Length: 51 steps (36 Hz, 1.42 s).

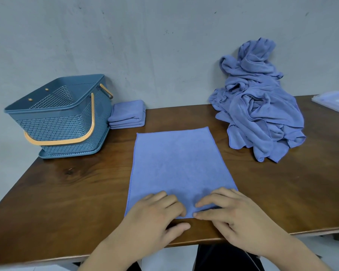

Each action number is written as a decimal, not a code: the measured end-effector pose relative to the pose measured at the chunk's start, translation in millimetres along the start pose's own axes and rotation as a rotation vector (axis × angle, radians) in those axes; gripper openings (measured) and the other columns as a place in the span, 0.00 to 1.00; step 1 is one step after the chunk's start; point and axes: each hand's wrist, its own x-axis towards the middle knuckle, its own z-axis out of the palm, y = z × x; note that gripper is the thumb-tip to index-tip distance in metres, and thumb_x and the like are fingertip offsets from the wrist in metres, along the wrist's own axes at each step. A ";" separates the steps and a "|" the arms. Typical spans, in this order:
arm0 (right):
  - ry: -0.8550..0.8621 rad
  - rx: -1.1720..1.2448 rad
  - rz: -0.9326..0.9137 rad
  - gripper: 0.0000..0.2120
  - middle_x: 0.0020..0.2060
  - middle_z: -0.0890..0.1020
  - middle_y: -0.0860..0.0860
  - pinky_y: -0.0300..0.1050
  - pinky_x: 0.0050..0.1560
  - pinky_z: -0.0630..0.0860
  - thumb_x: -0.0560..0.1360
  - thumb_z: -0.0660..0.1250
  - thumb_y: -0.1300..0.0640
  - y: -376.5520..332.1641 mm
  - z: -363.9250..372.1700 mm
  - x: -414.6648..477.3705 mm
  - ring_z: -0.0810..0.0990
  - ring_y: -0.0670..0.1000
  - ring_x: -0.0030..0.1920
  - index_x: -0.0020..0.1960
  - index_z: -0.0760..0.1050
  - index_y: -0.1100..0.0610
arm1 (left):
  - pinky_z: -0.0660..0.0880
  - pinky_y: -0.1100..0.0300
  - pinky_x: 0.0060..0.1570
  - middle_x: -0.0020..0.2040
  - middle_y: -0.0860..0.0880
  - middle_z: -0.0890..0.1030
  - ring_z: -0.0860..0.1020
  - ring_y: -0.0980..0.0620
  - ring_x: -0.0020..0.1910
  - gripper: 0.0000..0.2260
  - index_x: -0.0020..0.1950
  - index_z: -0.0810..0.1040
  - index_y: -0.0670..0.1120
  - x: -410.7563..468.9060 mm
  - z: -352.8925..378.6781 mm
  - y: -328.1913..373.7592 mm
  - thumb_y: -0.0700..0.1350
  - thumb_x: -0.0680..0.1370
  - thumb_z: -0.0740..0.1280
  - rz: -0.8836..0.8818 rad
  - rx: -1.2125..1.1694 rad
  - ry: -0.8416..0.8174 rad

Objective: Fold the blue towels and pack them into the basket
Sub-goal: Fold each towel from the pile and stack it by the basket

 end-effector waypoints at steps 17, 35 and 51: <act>-0.019 0.132 0.135 0.13 0.63 0.76 0.27 0.42 0.63 0.74 0.81 0.69 0.39 -0.2 -0.2 5.3 0.75 0.36 0.64 0.65 0.81 0.36 | 0.77 0.59 0.47 0.48 0.58 0.79 0.77 0.54 0.46 0.11 0.51 0.81 0.55 13.4 3.0 4.4 0.54 0.87 0.61 -0.057 0.046 -0.074; 0.040 -0.031 0.141 0.07 0.56 0.77 0.34 0.43 0.52 0.77 0.85 0.63 0.42 -0.6 5.4 11.9 0.76 0.41 0.55 0.59 0.79 0.40 | 0.77 0.56 0.42 0.45 0.57 0.77 0.78 0.53 0.44 0.10 0.52 0.83 0.56 17.8 20.7 10.2 0.58 0.81 0.65 -0.185 0.050 0.072; 0.209 0.439 0.522 0.09 0.54 0.85 0.35 0.34 0.57 0.75 0.78 0.70 0.46 34.6 -21.3 -23.8 0.84 0.40 0.57 0.56 0.85 0.35 | 0.72 0.61 0.58 0.58 0.66 0.81 0.80 0.59 0.59 0.08 0.54 0.83 0.61 -66.1 -14.7 -54.3 0.60 0.81 0.65 -0.392 -0.238 0.102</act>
